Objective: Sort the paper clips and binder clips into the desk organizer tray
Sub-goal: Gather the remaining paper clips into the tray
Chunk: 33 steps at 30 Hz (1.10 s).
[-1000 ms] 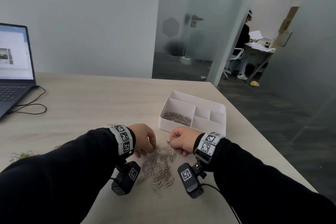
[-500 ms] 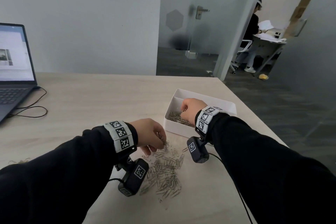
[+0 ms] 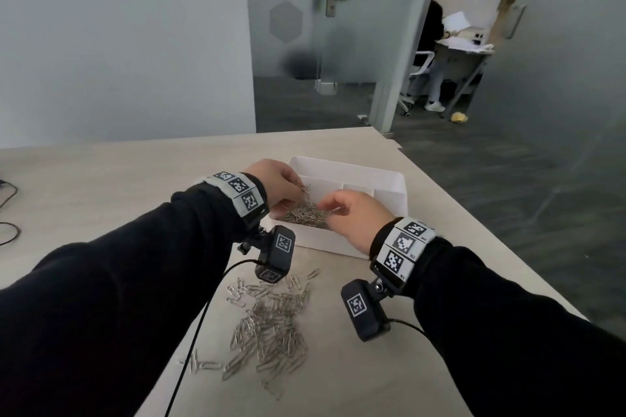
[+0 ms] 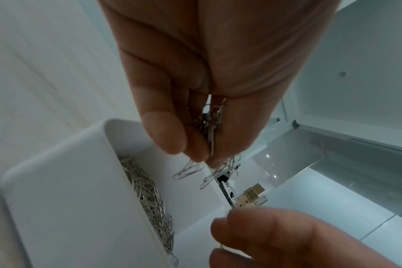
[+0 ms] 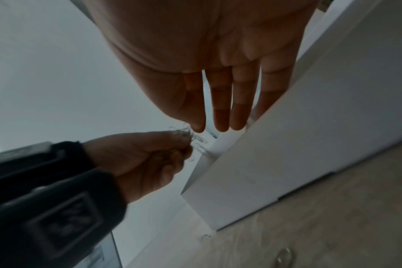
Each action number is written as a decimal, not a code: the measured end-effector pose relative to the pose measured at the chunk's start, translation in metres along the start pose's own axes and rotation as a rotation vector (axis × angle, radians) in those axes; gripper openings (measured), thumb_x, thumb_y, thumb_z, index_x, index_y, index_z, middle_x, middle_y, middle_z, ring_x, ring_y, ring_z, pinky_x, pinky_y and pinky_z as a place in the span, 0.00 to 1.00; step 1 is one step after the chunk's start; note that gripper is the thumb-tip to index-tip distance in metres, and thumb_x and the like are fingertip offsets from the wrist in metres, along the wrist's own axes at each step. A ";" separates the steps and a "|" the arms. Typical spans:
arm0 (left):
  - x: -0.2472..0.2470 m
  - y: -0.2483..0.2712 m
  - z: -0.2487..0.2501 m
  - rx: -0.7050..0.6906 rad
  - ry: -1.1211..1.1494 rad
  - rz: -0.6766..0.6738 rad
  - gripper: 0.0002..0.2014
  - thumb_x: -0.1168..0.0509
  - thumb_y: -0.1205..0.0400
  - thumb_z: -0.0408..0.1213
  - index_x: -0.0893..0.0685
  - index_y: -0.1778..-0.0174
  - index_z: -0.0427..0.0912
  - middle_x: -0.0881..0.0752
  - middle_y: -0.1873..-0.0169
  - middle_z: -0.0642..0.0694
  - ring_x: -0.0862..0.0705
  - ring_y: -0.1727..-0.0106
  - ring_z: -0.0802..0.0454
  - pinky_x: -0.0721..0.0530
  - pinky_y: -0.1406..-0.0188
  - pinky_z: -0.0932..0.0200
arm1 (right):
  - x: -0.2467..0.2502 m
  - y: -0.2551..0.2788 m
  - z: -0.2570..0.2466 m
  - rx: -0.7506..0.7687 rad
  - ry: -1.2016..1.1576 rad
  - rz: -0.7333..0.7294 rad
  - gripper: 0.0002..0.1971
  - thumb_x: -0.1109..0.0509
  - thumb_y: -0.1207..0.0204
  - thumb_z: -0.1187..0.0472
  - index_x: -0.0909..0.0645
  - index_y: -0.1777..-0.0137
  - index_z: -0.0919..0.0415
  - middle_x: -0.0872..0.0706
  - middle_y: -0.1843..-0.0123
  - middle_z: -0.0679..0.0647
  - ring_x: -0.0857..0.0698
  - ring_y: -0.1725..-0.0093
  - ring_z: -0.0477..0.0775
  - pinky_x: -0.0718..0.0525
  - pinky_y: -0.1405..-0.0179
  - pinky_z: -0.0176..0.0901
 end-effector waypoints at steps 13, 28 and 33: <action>-0.002 0.038 -0.023 -0.161 -0.236 0.160 0.03 0.30 0.23 0.44 0.11 0.60 0.54 0.12 0.65 0.58 0.15 0.63 0.56 0.14 0.56 0.57 | -0.008 0.017 0.020 -0.129 0.154 -0.033 0.08 0.30 0.26 0.59 0.19 0.48 0.50 0.14 0.50 0.48 0.14 0.51 0.54 0.19 0.55 0.41; -0.003 0.090 -0.074 0.061 -0.889 -0.266 0.26 0.44 0.16 0.43 0.33 0.20 0.47 0.29 0.21 0.44 0.29 0.22 0.40 0.32 0.22 0.49 | -0.019 0.010 0.009 -0.200 0.377 0.014 0.03 0.34 0.25 0.55 0.20 0.59 0.47 0.15 0.54 0.44 0.17 0.49 0.54 0.30 0.40 0.53; -0.019 0.104 -0.076 -0.106 -0.958 -0.384 0.28 0.45 0.18 0.44 0.33 0.20 0.45 0.34 0.18 0.45 0.31 0.21 0.42 0.33 0.21 0.46 | -0.028 0.007 0.001 -0.182 0.390 -0.007 0.02 0.31 0.26 0.52 0.18 0.58 0.46 0.14 0.54 0.41 0.16 0.48 0.52 0.29 0.36 0.54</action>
Point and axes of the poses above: each hand's wrist, its own y-axis away from the middle knuckle, its own x-axis out of the back of the hand, z = x × y, the point moved 1 cm from there along -y, towards the middle knuckle
